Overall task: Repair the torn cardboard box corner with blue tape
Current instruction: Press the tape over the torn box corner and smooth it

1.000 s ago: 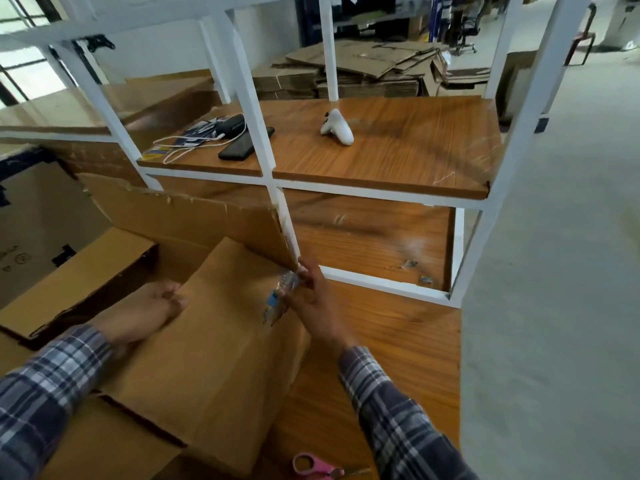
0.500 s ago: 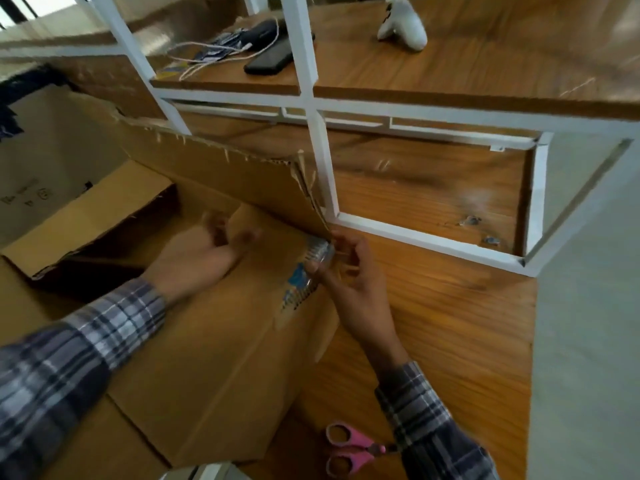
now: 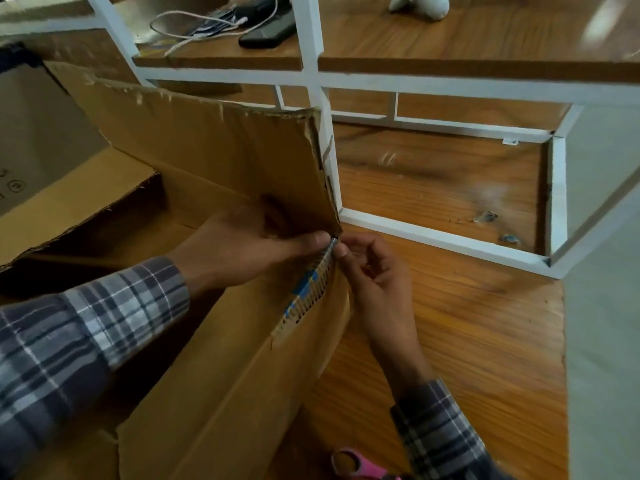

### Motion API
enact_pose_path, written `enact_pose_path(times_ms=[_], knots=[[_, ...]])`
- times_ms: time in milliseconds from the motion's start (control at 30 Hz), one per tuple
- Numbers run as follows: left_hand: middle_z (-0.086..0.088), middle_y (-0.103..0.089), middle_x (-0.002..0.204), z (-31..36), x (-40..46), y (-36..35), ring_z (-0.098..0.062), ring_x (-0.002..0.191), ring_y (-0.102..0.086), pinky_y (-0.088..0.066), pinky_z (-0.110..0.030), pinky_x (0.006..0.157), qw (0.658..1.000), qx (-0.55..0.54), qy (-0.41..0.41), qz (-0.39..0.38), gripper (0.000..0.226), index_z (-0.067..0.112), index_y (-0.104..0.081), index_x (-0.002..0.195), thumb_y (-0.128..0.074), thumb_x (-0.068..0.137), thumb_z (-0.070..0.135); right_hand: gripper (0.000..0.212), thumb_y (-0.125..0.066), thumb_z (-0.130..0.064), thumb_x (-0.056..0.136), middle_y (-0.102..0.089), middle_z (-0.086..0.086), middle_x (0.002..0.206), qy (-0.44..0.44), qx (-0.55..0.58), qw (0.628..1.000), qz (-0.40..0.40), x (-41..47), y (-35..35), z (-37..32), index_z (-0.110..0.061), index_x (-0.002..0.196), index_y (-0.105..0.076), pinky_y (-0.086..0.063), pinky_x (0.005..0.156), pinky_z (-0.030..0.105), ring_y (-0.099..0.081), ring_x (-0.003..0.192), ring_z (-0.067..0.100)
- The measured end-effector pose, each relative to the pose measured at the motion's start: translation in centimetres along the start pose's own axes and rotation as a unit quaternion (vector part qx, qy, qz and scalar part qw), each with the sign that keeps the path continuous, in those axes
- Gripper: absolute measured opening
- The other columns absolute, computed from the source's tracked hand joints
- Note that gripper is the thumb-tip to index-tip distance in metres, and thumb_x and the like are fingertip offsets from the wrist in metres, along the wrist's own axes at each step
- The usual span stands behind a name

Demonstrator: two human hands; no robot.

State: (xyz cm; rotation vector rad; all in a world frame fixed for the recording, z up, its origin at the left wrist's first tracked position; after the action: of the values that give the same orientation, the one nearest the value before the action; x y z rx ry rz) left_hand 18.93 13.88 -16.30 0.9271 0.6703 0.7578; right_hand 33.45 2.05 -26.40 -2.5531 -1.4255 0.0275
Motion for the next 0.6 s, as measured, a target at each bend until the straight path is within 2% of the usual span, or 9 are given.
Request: enact_pose_path(times_ms=[133,200,300,367,500,600], knots=[[0.019,-0.078,0.108,0.7,0.0,-1.3,0.004,0.099,-0.071,-0.059,-0.032,0.097,0.999,-0.023,-0.030,-0.019,0.070,0.035,-0.078,0.114,-0.060,0.072,0.088,0.014,-0.069,-0.029,0.101,-0.074,-0.001,0.114,0.014,0.007,1.000,0.010,0.0,0.0,0.3,-0.028,0.115,-0.072,-0.062,0.096,0.054,-0.071,0.111,0.022],[0.020,-0.078,0.107,0.4,0.2,-1.6,0.005,0.099,-0.071,-0.059,-0.032,0.098,0.999,-0.029,-0.027,-0.016,0.064,0.037,-0.078,0.113,-0.057,0.073,0.081,0.015,-0.069,-0.027,0.102,-0.074,0.000,0.116,0.021,0.015,1.000,0.003,0.1,-0.1,0.3,-0.027,0.116,-0.071,-0.062,0.097,0.053,-0.071,0.113,0.024],[0.022,-0.079,0.112,-0.4,0.4,-1.8,0.004,0.106,-0.071,-0.057,-0.041,0.104,0.996,-0.078,-0.049,-0.019,0.051,0.040,-0.079,0.113,-0.061,0.085,0.078,0.014,-0.067,-0.023,0.102,-0.074,-0.005,0.114,0.032,0.022,0.999,-0.005,0.3,0.2,0.5,-0.026,0.116,-0.070,-0.064,0.090,0.038,-0.071,0.110,0.016],[0.022,-0.080,0.113,-0.9,0.5,-2.1,0.003,0.108,-0.072,-0.055,-0.041,0.105,0.991,-0.119,-0.062,-0.028,0.037,0.041,-0.080,0.113,-0.065,0.093,0.067,0.016,-0.067,-0.018,0.102,-0.073,-0.008,0.114,0.039,0.027,0.999,-0.011,0.3,0.2,0.6,-0.026,0.116,-0.069,-0.062,0.088,0.028,-0.070,0.110,0.011],[0.019,-0.081,0.113,-1.1,0.7,-2.6,0.003,0.107,-0.073,-0.055,-0.016,0.089,0.978,-0.191,-0.080,-0.023,0.036,0.036,-0.081,0.114,-0.062,0.086,0.047,0.022,-0.063,-0.014,0.105,-0.072,-0.006,0.121,0.058,0.034,0.998,-0.022,0.5,0.1,0.7,-0.027,0.124,-0.064,-0.061,0.093,0.034,-0.069,0.118,0.014],[0.019,-0.080,0.114,-1.0,0.8,-3.0,0.003,0.108,-0.073,-0.053,-0.017,0.087,0.974,-0.208,-0.084,-0.027,0.034,0.036,-0.081,0.112,-0.063,0.085,0.045,0.025,-0.058,-0.011,0.108,-0.069,-0.002,0.123,0.102,0.030,0.994,-0.036,0.6,0.2,0.4,-0.026,0.128,-0.059,-0.061,0.096,0.046,-0.068,0.120,0.020]])
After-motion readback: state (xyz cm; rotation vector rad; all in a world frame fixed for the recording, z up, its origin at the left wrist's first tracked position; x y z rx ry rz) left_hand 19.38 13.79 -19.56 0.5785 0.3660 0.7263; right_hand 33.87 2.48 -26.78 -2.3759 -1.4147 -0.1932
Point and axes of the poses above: each hand's wrist, its own x-axis towards the middle knuckle, its own y-axis out of the back of the hand, z = x × y, the point moved 6 cm from there along x, towards the middle knuckle
